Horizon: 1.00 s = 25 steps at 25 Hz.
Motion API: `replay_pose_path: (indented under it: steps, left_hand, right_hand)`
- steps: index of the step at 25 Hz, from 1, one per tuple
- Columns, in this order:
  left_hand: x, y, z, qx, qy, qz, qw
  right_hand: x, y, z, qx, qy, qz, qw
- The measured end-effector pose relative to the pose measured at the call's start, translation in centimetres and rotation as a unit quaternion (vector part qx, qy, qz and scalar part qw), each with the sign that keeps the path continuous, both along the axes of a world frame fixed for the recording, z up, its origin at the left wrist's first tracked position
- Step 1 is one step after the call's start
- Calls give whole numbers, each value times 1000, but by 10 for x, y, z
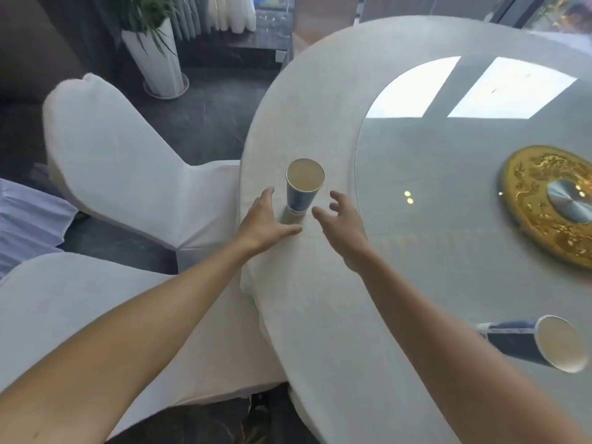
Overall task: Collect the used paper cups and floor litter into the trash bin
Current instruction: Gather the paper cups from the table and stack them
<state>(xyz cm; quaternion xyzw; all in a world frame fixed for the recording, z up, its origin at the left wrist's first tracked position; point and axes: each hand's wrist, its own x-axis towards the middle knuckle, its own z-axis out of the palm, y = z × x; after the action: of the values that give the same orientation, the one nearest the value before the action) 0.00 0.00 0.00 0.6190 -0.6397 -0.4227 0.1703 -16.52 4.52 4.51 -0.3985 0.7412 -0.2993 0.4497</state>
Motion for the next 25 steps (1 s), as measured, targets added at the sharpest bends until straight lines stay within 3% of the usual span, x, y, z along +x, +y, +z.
replay_pose_path:
  steps: [7,11,15,25]
  left_hand:
    - [-12,-63,-34,80,65,-29,994]
    - [-20,-60,-46,46,105,-37,993]
    - [-30,-35,-38,8,98,-29,995]
    - [-115,92,-9,36,124,-163,978]
  right_hand:
    - [-5,-77,-36,74,-83,-90,990]
    - [-7,-80,-38,71,-111,-81,988]
    - [-18,-46,-28,49,-102,-80,990]
    - [-106,124,18,27,-103,-149,983]
